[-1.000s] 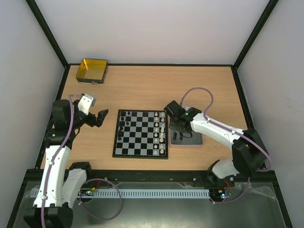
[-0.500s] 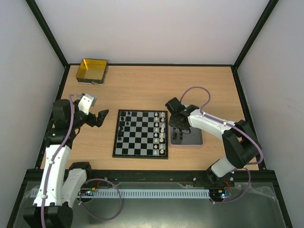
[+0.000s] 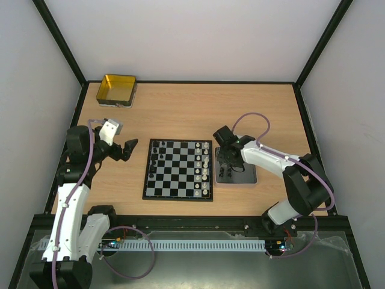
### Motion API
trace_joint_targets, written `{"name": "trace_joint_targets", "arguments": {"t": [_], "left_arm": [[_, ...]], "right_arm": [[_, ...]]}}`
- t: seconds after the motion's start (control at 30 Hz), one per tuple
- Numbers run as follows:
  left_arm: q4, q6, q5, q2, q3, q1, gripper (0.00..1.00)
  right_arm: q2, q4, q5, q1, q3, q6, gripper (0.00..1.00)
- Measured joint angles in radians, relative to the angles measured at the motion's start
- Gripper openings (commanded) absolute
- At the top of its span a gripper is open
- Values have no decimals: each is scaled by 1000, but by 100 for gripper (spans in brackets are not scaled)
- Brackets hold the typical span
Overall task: Set up the chess pieces on the board
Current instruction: Pick up the chess piece from the storage box.
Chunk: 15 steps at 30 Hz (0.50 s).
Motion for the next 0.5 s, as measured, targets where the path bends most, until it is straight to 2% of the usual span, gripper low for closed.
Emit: {"name": "trace_joint_targets", "arguments": {"t": [0.5], "left_arm": [[0,3,6,1,0,0,99]], "right_arm": [[4,37,-11,-17,-29,-7,18]]}}
